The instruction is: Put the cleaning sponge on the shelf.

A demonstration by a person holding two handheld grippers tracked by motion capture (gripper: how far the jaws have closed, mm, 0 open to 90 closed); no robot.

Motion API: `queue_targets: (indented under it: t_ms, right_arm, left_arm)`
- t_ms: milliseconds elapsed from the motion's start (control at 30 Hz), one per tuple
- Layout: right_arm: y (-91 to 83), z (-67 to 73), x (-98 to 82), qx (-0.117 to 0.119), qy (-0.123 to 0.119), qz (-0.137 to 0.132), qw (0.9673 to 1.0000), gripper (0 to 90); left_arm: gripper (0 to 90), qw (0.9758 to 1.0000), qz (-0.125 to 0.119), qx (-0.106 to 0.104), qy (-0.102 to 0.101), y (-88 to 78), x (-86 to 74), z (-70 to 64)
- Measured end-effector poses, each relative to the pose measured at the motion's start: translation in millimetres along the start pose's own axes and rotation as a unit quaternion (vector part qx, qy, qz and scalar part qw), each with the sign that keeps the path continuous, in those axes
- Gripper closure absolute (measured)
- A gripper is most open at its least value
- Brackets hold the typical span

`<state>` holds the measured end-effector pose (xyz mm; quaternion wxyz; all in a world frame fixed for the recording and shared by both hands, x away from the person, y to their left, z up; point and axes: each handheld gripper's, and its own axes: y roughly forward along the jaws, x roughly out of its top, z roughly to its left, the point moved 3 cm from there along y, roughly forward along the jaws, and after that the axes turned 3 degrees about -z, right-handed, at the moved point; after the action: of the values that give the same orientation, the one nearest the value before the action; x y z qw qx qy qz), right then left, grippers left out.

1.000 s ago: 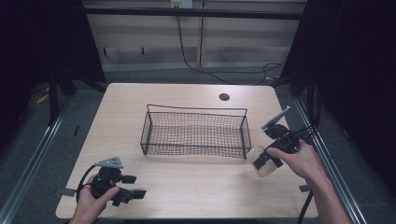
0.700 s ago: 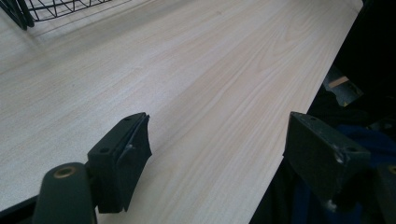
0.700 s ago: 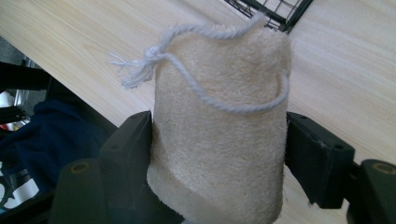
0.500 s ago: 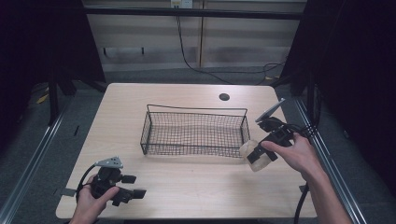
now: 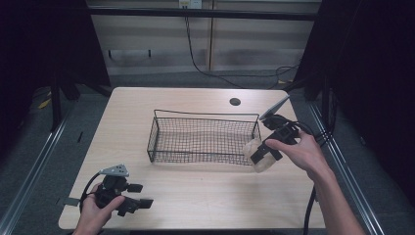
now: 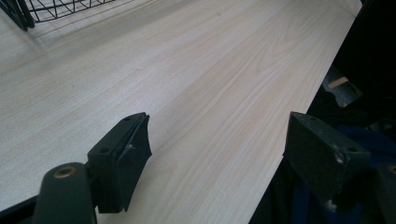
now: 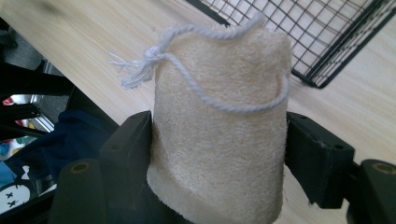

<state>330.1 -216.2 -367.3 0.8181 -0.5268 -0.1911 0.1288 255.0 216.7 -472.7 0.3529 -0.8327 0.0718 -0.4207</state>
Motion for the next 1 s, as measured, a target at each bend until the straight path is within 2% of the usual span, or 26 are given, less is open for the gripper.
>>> queue_targets:
  t_ms: [300, 567, 800, 1000]
  right_arm:
    - [13.0, 3.8, 20.8, -0.004, 0.0, 0.017, 0.9998, 27.2]
    - [15.4, 4.7, 37.5, -0.025, 0.014, 0.011, 0.9995, 27.2]
    - [19.4, -0.9, 45.2, -0.025, 0.03, 0.01, 0.9992, 27.2]
    - [18.8, -2.9, 49.2, -0.025, 0.041, -0.002, 0.9989, 27.2]
  left_arm:
    - [22.1, 1.0, 0.0, 0.0, 0.002, -0.4, 0.0, 0.4]
    - [22.1, 1.0, 0.001, 0.0, 0.002, -0.8, -0.1, 1.0]
    - [22.1, 1.0, 0.0, 0.0, 0.001, -1.0, 0.0, 0.9]
    - [22.1, 1.0, 0.001, -0.002, 0.001, -0.9, -0.1, 0.6]
